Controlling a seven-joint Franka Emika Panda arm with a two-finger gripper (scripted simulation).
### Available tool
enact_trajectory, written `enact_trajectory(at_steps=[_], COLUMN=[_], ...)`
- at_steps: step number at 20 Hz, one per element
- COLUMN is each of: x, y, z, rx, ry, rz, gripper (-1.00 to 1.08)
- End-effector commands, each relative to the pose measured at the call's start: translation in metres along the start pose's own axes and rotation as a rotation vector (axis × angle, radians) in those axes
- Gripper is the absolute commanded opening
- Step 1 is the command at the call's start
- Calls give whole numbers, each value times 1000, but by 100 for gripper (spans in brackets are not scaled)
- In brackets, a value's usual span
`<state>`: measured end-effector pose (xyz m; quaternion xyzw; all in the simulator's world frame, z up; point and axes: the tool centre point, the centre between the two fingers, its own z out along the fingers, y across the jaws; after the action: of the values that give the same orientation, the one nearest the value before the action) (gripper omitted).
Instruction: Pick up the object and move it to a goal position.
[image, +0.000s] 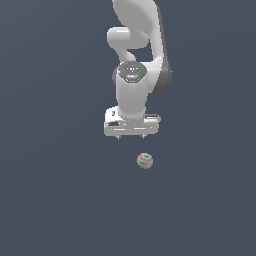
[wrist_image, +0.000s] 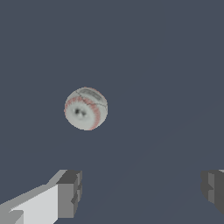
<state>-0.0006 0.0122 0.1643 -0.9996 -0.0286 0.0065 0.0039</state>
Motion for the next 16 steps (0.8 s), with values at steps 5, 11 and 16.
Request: enact_trajectory(at_steps=[5,11,16], x=[0,2,8], y=[-4,-6,-11], z=[0,3,9], rx=[8,4,0], ry=[-3,-3,-2], rz=[-4,-41,-118], gripper=[100,100,100])
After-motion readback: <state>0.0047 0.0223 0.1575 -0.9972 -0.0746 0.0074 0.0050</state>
